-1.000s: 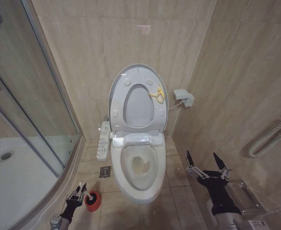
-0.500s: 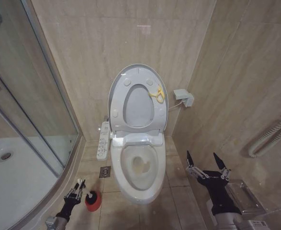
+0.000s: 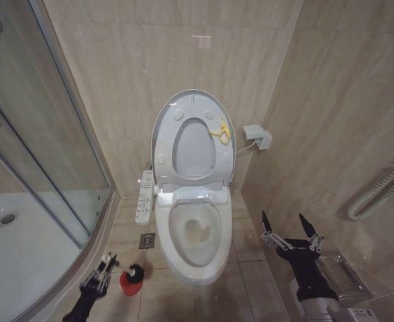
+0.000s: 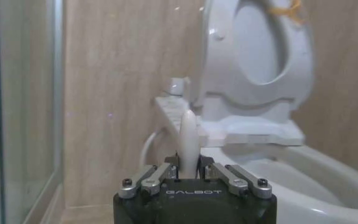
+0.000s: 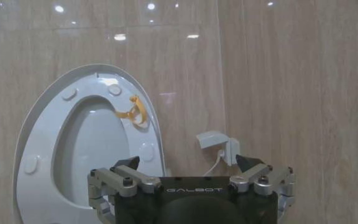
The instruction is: Open the toilet lid, clean the toilet bowl with a toilet brush, close the toilet lid, and flush.
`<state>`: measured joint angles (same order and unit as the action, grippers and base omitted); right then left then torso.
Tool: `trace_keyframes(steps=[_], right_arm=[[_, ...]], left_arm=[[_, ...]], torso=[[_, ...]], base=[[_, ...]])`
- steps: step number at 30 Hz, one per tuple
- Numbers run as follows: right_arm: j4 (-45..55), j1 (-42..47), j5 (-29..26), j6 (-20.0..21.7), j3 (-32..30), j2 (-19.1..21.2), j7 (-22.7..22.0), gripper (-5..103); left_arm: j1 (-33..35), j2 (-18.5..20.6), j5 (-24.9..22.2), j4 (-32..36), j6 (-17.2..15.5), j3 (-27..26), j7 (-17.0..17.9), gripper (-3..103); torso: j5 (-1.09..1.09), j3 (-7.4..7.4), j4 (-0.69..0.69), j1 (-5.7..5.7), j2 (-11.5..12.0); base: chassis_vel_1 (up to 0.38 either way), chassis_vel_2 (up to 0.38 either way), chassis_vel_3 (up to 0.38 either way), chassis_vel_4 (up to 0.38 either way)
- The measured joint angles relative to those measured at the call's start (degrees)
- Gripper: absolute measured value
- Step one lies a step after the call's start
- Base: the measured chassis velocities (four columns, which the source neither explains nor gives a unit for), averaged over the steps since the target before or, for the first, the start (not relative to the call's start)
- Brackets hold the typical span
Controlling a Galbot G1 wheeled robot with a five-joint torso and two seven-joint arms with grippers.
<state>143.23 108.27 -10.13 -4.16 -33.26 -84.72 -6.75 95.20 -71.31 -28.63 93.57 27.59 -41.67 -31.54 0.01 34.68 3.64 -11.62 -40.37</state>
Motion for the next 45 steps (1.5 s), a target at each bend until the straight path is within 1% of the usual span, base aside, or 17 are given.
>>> trace_keyframes(steps=[5, 8, 9, 12, 13, 16, 20, 21, 25, 27, 28, 32, 33, 35, 38, 40, 45], right_arm=[[0.00, 0.00, 0.00, 0.00, 0.01, 0.00, 0.01, 100], [0.00, 0.00, 0.00, 0.00, 0.01, 0.00, 0.00, 100], [0.00, 0.00, 0.00, 0.00, 0.01, 0.00, 0.00, 100], [0.00, 0.00, 0.00, 0.00, 0.00, 0.00, 0.01, 100], [0.00, 0.00, 0.00, 0.00, 0.00, 0.00, 0.01, 100], [0.00, 0.00, 0.00, 0.00, 0.00, 0.00, 0.01, 100], [0.00, 0.00, 0.00, 0.00, 0.00, 0.00, 0.01, 100], [0.00, 0.00, 0.00, 0.00, 0.00, 0.00, 0.01, 100], [0.00, 0.00, 0.00, 0.00, 0.01, 0.00, 0.01, 100], [0.00, 0.00, 0.00, 0.00, 0.00, 0.00, 0.01, 100], [0.00, 0.00, 0.00, 0.00, 0.00, 0.00, 0.01, 100], [0.00, 0.00, 0.00, 0.00, 0.00, 0.00, 0.01, 100], [0.00, 0.00, 0.00, 0.00, 0.00, 0.00, 0.01, 100], [0.00, 0.00, 0.00, 0.00, 0.00, 0.00, 0.01, 100], [0.00, 0.00, 0.00, 0.00, 0.01, -0.01, 0.01, 100], [0.00, 0.00, 0.00, 0.00, 0.00, 0.00, 0.01, 100], [0.00, 0.00, 0.00, 0.00, 0.01, 0.00, 0.00, 100]], left_arm=[[5.03, 0.27, -0.27, 6.16, 0.27, -1.07, -3.62, 20], [9.56, 1.24, -3.72, 13.87, -1.56, -1.37, -9.47, 20], [9.56, 1.24, -3.72, 13.87, -1.56, -1.37, -9.47, 20], [11.34, 1.98, -5.52, 18.71, -2.91, -2.04, -14.57, 20], [11.34, 1.98, -5.52, 18.71, -2.91, -2.04, -14.57, 20], [12.92, 2.96, -8.81, 23.41, -5.75, -3.10, -19.51, 20], [12.47, 3.53, -12.61, 26.67, -8.88, -3.53, -22.54, 20], [12.47, 3.53, -12.61, 26.67, -8.88, -3.53, -22.54, 20], [10.09, 4.51, -17.72, 30.16, -13.31, -2.90, -22.22, 20], [7.95, 5.54, -21.06, 32.22, -15.94, -1.46, -19.94, 20], [7.95, 5.54, -21.06, 32.22, -15.94, -1.46, -19.94, 20], [1.84, 7.94, -24.55, 32.11, -16.98, 1.15, -13.88, 20], [1.84, 7.94, -24.55, 32.11, -16.98, 1.15, -13.88, 20], [-2.11, 9.54, -25.43, 29.15, -15.88, 1.77, -9.89, 20], [-5.32, 10.88, -26.28, 25.98, -15.07, 2.14, -8.40, 20], [-7.75, 11.86, -26.97, 23.46, -14.74, 2.55, -8.15, 20], [-15.76, 13.82, -28.05, 14.65, -14.80, 4.76, -10.70, 20]], torso=[[-0.01, 0.00, 0.02, 0.00, 0.00], [0.01, 0.00, 0.03, 0.00, 0.00], [0.01, 0.00, 0.03, 0.00, 0.00], [-0.01, 0.00, 0.04, 0.00, 0.00], [-0.01, 0.00, 0.04, 0.00, 0.00], [0.00, 0.00, 0.03, 0.00, 0.00], [-0.01, 0.00, 0.01, 0.00, 0.00], [-0.01, 0.00, 0.01, 0.00, 0.00], [-0.01, 0.01, 0.02, 0.00, 0.00], [-0.01, 0.01, 0.03, 0.00, 0.00], [-0.01, 0.01, 0.03, 0.00, 0.00], [-0.01, 0.01, 0.03, 0.00, 0.00], [-0.01, 0.01, 0.03, 0.00, 0.00], [-0.02, 0.01, 0.03, 0.00, 0.00], [-0.02, 0.01, 0.02, -0.01, 0.00], [-0.02, 0.01, 0.03, -0.01, 0.00], [-0.03, 0.01, 0.03, -0.01, 0.00]], base=[[0.000, 0.000, 0.000, 0.000], [0.000, 0.000, 0.000, 0.000], [0.000, 0.000, 0.000, 0.000], [0.000, 0.000, 0.000, 0.000], [0.000, 0.000, 0.000, 0.000], [0.000, 0.000, 0.000, 0.000], [0.000, 0.000, 0.000, 0.000], [0.000, 0.000, 0.000, 0.000], [0.000, 0.000, 0.000, 0.000], [0.000, 0.000, 0.000, 0.000], [0.000, 0.000, 0.000, 0.000], [0.000, 0.000, 0.000, 0.000], [0.000, 0.000, 0.000, 0.000], [0.000, 0.000, 0.000, 0.000], [0.000, 0.000, 0.000, 0.000], [0.000, 0.000, 0.000, 0.000], [0.000, 0.000, 0.000, 0.000]])
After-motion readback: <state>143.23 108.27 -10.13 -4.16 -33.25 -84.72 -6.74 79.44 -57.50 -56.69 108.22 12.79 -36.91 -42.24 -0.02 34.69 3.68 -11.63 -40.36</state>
